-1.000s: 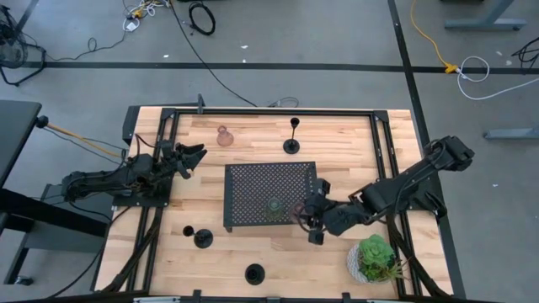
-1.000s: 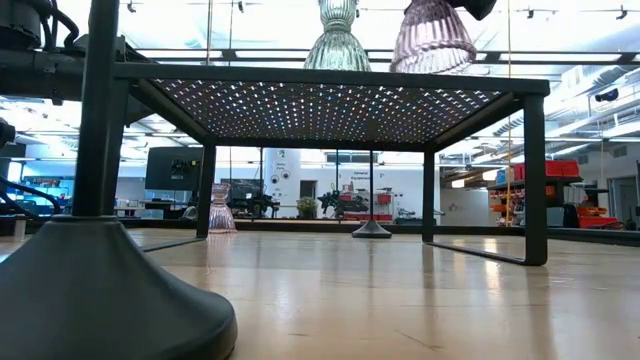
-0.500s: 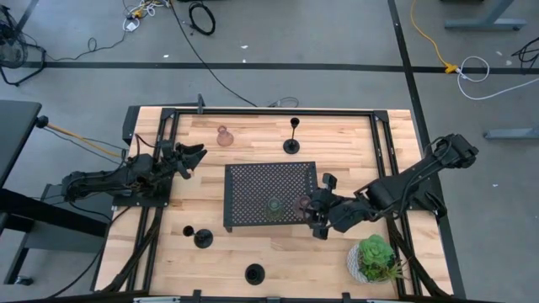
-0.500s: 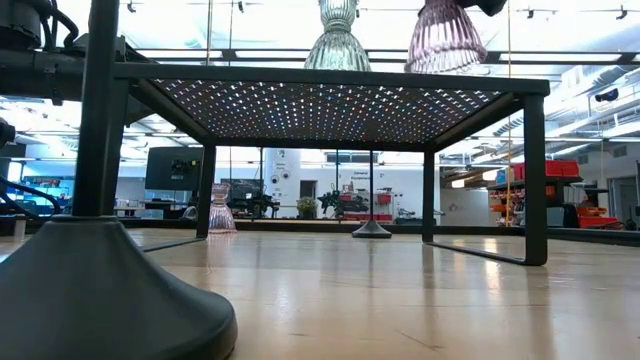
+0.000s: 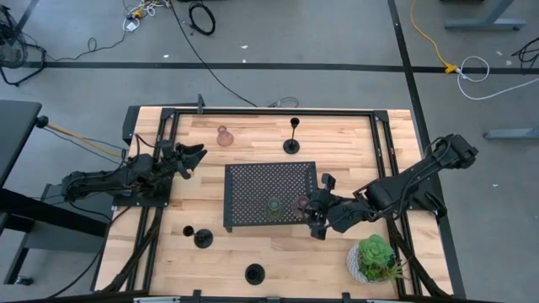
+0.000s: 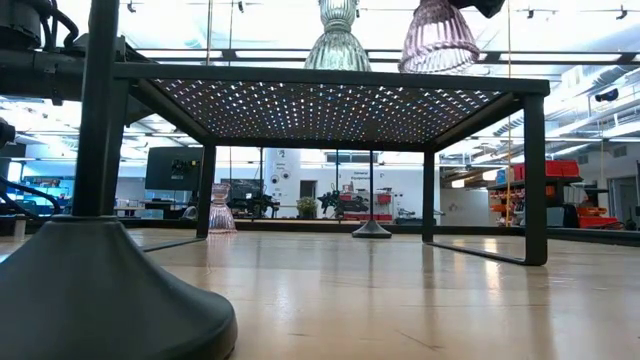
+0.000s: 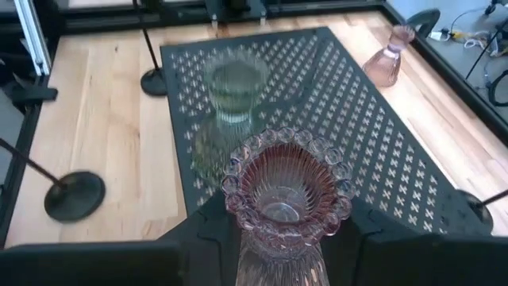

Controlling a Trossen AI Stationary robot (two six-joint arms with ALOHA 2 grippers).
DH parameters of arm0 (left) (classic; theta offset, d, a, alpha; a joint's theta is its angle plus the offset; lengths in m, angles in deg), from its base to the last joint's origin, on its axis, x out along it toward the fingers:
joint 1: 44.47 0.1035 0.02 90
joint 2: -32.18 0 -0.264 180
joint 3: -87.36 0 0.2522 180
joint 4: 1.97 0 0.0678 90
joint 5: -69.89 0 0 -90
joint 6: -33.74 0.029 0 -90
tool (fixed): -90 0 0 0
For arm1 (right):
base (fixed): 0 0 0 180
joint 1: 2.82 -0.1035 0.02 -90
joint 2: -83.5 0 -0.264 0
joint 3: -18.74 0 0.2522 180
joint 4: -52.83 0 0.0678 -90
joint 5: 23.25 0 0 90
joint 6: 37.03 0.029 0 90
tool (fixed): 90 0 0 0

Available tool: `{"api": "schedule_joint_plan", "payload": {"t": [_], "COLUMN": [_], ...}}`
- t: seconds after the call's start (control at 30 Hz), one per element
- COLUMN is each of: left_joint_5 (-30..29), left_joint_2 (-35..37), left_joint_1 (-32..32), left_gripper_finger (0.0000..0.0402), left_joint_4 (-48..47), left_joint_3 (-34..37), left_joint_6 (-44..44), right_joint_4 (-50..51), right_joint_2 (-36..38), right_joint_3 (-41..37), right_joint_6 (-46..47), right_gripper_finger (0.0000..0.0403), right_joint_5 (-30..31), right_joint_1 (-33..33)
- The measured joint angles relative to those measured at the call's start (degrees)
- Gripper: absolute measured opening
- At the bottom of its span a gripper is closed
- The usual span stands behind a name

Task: Pick & Place candle stick holders
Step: Align the bottom purple candle holder on the shelf with the green candle holder

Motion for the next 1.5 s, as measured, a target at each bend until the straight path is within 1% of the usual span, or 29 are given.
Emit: {"api": "schedule_joint_plan", "payload": {"t": [0.4,0.63,1.13,1.3,1.5], "left_joint_5": [0.0,0.0,0.0,0.0,0.01], "left_joint_2": [0.0,0.0,0.0,0.0,0.0], "left_joint_1": [-0.01,0.0,0.0,-0.01,-0.01], "left_gripper_finger": [0.0234,0.0234,0.0234,0.0234,0.0234], "left_joint_4": [0.02,0.06,0.09,0.09,0.07], "left_joint_3": [0.02,0.0,0.02,0.0,0.01], "left_joint_6": [-0.02,-0.04,-0.09,-0.08,-0.09], "right_joint_4": [-0.37,-3.39,-4.22,-7.4,-8.69], "right_joint_2": [-0.38,-0.5,-0.43,-0.41,-0.34], "right_joint_3": [-0.2,-3.69,-3.85,-6.8,-7.57], "right_joint_6": [1.44,2.43,3.15,3.58,3.97], "right_gripper_finger": [0.0121,0.0121,0.0121,0.0121,0.0122], "right_joint_5": [1.05,1.66,2.65,2.76,3.55], "right_joint_1": [0.0,0.0,0.0,0.0,-0.02]}}
